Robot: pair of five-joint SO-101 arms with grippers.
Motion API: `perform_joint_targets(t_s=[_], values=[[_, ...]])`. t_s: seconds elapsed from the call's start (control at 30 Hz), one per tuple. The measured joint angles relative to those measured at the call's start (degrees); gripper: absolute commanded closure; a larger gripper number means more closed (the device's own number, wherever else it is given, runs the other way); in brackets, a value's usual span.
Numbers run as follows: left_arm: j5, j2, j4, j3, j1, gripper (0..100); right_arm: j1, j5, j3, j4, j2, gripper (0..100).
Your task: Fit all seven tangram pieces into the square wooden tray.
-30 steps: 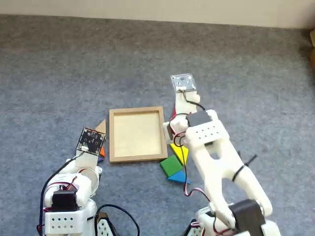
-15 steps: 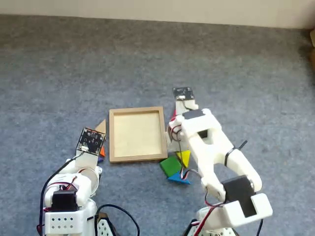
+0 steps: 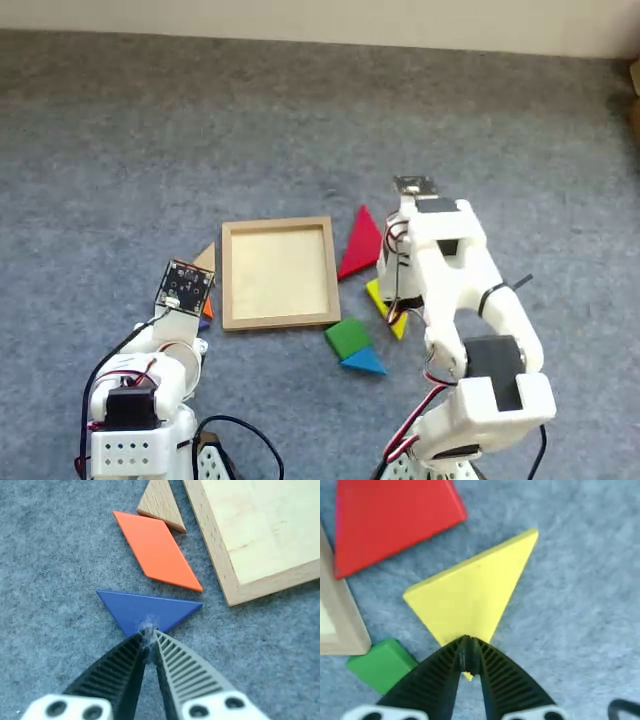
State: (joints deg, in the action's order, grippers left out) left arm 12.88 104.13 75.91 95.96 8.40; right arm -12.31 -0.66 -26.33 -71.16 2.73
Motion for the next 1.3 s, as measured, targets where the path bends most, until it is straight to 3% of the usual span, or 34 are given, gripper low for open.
perform_joint_targets(t_s=[0.17, 0.37, 0.53, 0.77, 1.13, 1.3], values=[[0.0, 0.0, 0.0, 0.0, 0.0, 99, 0.0, 0.0, -2.81, 0.35, -8.79, 99.5], [0.0, 0.0, 0.0, 0.0, 0.0, 99, 0.18, 0.0, -13.19, 10.99, -16.97, 98.2], [0.0, 0.0, 0.0, 0.0, 0.0, 99, 0.18, 0.44, -15.74, 13.01, -18.9, 80.0], [0.0, 0.0, 0.0, 0.0, 0.0, 99, -2.46, 10.81, -15.74, 13.36, -18.9, 55.7], [0.0, 0.0, 0.0, 0.0, 0.0, 99, -10.11, 13.71, -15.82, 15.56, -18.37, 54.4], [0.0, 0.0, 0.0, 0.0, 0.0, 99, -10.9, 13.71, -15.65, 18.2, -8.88, 54.4]])
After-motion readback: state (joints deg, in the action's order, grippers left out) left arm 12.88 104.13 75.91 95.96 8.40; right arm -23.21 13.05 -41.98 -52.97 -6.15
